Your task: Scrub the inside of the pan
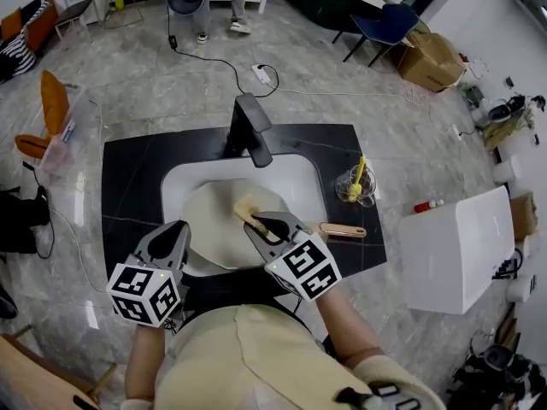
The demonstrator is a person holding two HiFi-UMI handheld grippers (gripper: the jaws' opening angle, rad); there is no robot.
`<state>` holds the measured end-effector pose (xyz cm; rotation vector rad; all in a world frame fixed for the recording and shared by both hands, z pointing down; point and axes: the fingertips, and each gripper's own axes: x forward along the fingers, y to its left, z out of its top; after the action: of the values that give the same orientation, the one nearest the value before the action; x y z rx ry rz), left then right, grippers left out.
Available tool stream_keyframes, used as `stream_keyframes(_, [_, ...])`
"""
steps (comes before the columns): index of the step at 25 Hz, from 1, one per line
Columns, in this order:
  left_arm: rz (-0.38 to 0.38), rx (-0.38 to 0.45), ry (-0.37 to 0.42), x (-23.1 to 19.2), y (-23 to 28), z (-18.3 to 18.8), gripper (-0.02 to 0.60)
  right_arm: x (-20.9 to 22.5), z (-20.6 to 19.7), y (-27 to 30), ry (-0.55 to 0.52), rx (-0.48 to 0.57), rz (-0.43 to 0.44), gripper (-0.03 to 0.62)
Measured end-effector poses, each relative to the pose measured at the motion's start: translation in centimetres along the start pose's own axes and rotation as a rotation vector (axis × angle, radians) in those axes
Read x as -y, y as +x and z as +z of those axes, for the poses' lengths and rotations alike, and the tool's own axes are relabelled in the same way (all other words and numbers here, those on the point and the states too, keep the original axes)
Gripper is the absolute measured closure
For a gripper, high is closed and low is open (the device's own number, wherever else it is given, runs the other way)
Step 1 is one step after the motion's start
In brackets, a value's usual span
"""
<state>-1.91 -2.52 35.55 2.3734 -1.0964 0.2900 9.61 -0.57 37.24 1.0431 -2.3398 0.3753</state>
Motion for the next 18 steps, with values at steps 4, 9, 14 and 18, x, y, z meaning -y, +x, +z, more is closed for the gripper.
stream_keyframes(4, [0.029, -0.008, 0.046, -0.25, -0.24, -0.01, 0.552, -0.01, -0.09, -0.14, 0.019, 0.005, -0.003, 0.539])
stream_keyframes(9, [0.089, -0.039, 0.145, -0.58, -0.32, -0.02, 0.552, 0.08, -0.46, -0.11, 0.042, 0.008, -0.007, 0.539])
stream_keyframes(14, [0.14, -0.079, 0.248, -0.91, -0.38, -0.23, 0.552, 0.0, -0.23, 0.04, 0.05, 0.015, -0.014, 0.539])
stream_keyframes(18, [0.135, -0.096, 0.269, -0.75, -0.19, -0.68, 0.552, 0.06, -0.51, 0.17, 0.058, 0.009, -0.009, 0.539])
